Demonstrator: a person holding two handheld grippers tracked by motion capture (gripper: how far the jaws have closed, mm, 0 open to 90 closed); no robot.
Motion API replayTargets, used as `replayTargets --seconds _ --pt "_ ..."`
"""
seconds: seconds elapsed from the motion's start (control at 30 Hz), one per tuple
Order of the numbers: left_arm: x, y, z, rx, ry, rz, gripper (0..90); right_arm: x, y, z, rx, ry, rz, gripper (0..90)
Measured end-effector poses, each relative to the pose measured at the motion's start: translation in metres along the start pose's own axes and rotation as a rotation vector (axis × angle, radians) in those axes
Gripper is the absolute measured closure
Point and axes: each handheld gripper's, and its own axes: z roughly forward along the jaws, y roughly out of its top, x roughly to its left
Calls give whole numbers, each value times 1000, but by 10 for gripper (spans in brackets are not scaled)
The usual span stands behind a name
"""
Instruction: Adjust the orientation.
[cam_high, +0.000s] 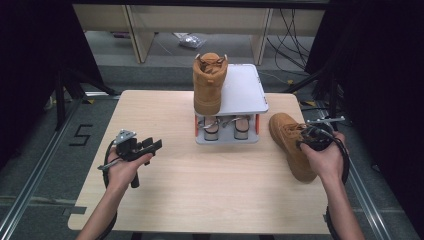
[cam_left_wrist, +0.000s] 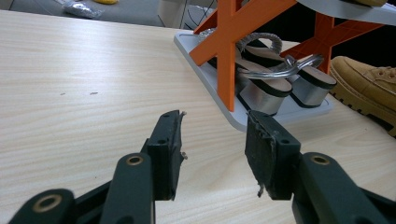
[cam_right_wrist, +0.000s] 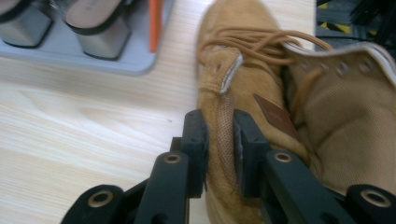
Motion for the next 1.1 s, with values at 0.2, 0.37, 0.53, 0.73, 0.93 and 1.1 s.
replayTargets --seconds 0.2,0.37,0.53,0.73,0.93,1.1 --pt "1 -1 0 1 1 -4 552 20 12 9 11 31 58 786" --pt "4 -3 0 6 0 -9 552 28 17 11 28 32 81 748" --pt "7 -3 0 -3 5 -14 551 23 14 -2 -16 53 59 570" --pt "7 -3 4 3 2 -11 550 2 16 -23 -121 15 128 492" --pt "5 -4 3 9 3 -8 548 -26 9 -24 -155 -38 126 471" --pt "7 -5 -2 7 9 -8 547 -33 4 -24 -159 -67 215 458"
